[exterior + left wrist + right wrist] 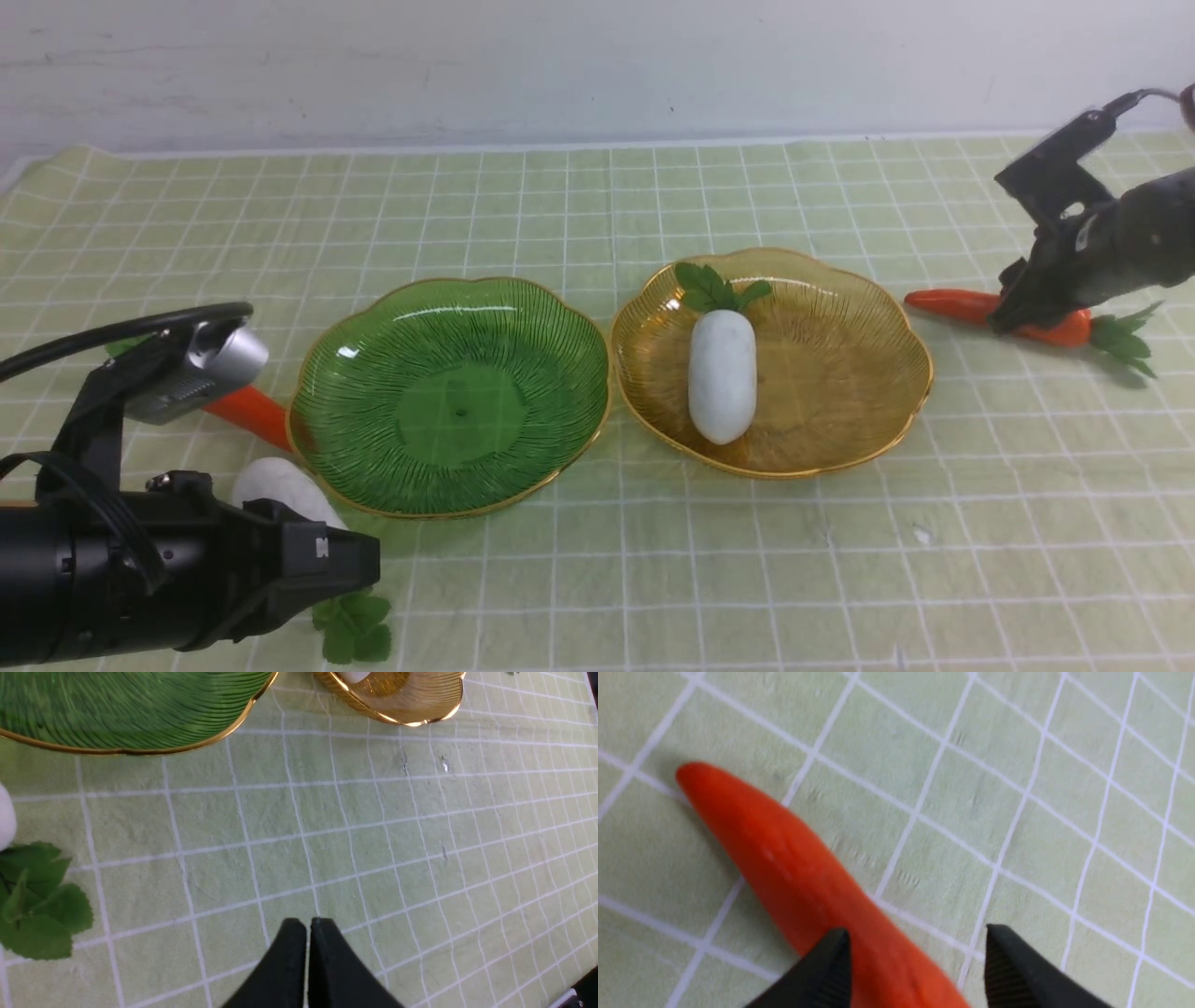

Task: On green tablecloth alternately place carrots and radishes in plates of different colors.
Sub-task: 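Pick up the vegetable and place it in the green plate with the right gripper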

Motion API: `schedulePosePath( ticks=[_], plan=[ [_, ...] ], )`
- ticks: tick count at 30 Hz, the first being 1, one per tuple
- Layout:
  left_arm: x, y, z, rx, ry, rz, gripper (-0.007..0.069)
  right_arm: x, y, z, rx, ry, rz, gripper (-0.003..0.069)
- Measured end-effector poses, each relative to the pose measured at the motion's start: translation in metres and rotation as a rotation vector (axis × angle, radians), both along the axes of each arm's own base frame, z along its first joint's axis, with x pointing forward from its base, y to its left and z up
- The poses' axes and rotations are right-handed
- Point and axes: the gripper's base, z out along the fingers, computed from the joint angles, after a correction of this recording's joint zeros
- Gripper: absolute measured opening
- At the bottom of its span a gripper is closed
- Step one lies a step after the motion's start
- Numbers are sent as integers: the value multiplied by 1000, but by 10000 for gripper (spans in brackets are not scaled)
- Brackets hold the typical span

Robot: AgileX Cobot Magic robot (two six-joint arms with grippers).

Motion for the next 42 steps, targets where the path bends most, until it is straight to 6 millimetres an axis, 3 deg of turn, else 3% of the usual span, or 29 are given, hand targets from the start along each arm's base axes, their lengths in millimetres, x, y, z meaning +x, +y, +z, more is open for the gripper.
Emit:
schedulePosePath(
  ticks=[4, 7, 20, 31, 42],
  plan=[
    [0, 0, 0, 0, 1, -1, -6, 2, 1, 1, 2, -26, 9, 510],
    [0, 0, 0, -1, 1, -2, -6, 2, 0, -6, 1, -6, 7, 539],
    [0, 0, 0, 0, 1, -2, -6, 7, -2, -17, 24, 6, -18, 545],
    [0, 0, 0, 0, 2, -3, -6, -10, -6, 8, 9, 89, -67, 548],
    [0, 0, 0, 0, 2, -3, -6, -20, -4, 2, 72, 205, -133, 548]
  ],
)
